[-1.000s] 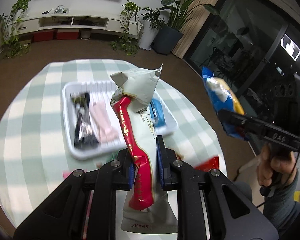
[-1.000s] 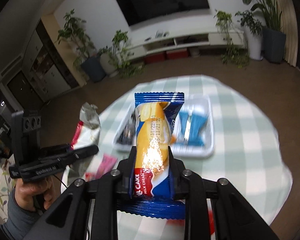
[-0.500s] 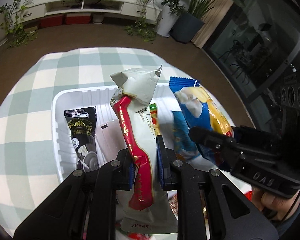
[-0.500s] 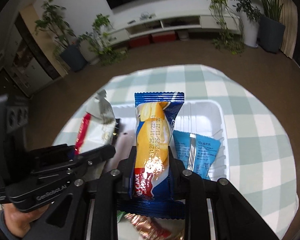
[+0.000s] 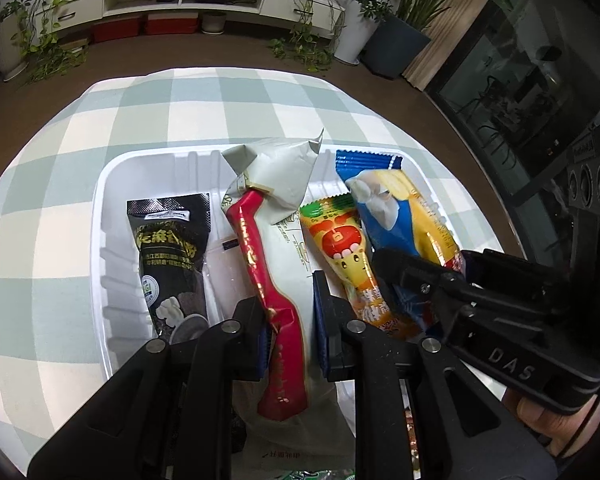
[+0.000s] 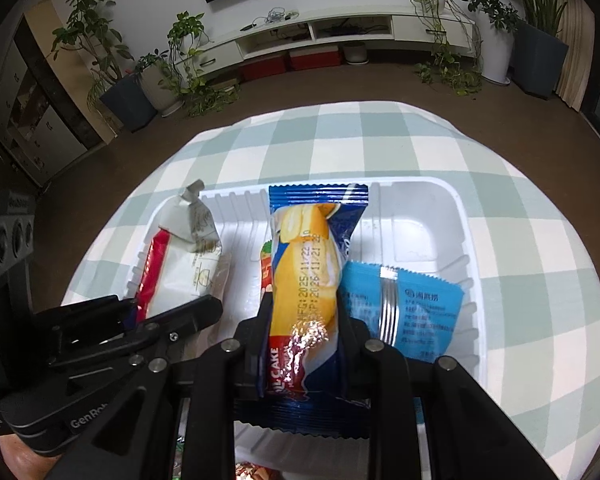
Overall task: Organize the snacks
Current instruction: 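Carry both held packets over the white tray and open both tools, then withdraw both tools from the tray toward the remaining snacks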
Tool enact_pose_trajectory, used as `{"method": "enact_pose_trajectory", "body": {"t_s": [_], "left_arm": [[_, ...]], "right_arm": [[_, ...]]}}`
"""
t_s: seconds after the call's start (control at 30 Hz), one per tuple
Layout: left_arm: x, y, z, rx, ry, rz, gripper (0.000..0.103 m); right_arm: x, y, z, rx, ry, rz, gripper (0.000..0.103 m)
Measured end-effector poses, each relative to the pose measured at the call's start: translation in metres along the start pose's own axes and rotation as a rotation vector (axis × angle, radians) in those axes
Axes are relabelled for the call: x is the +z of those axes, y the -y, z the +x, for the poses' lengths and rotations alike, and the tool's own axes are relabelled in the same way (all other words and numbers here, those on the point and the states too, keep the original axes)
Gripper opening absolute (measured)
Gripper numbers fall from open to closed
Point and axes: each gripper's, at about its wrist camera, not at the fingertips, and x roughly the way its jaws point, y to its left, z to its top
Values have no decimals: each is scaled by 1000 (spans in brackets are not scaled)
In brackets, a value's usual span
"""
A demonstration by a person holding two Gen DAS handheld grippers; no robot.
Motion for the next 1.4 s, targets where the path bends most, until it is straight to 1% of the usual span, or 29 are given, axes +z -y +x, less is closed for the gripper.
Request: {"method": "enact_pose_trajectory", "body": {"t_s": [0.23,0.37,0.4,0.43,0.47,0.53,0.7,0.8,0.87,0.9,0.97,1.0,1.03,1.07,1.1,1.13,1.17,1.23,1.3,1.33,1.4], "left_arm": [[0,0,4,19,1,-9,17],[-1,1,2,29,4,-9,18],[-2,0,1,38,6,-10,20],[-2,0,0,50,6,-10,27],[-3,-1,0,67,5,-12,35],[-5,-3,-4,64,13,-18,43],[-7,1,-11,59,23,-11,47],[-8,2,-17,55,32,-9,52],[-9,3,-23,54,39,-10,54],[-10,3,-26,54,45,-11,56],[-12,4,-34,53,57,-11,62],[-13,4,-41,52,66,-11,65],[-14,5,-47,51,76,-10,70],[-16,5,-54,49,85,-9,76],[-18,7,-64,46,96,-7,78],[-21,7,-73,43,104,-2,85],[-24,8,-82,39,114,7,92],[-33,10,-103,45,139,24,100],[-45,9,-121,43,155,40,102],[-55,8,-133,38,171,46,102],[-76,5,-156,37,206,59,102]], "right_arm": [[0,0,14,-28,-18,-13,28],[-1,-2,13,-34,-16,-20,29],[0,-1,13,-31,-15,-17,32],[0,-1,12,-31,-13,-15,36],[1,0,10,-39,-8,-16,37],[1,1,6,-44,0,-15,37],[1,1,-2,-46,10,-16,39],[0,0,-9,-45,20,-17,39],[0,-2,-17,-45,34,-22,41],[0,-2,-20,-45,42,-24,43],[-1,-4,-32,-43,65,-29,48],[-1,-4,-38,-38,77,-28,53],[-2,-5,-44,-33,86,-28,59],[-4,-5,-55,-25,106,-28,62],[-5,-6,-62,-21,118,-29,68],[-8,-6,-71,-14,132,-29,72],[-11,-7,-80,-5,144,-27,74],[-20,-8,-99,32,164,-23,82],[-37,-9,-119,79,186,-18,86],[-43,-9,-124,91,193,-17,86],[-66,-11,-141,130,210,-17,87]]}}
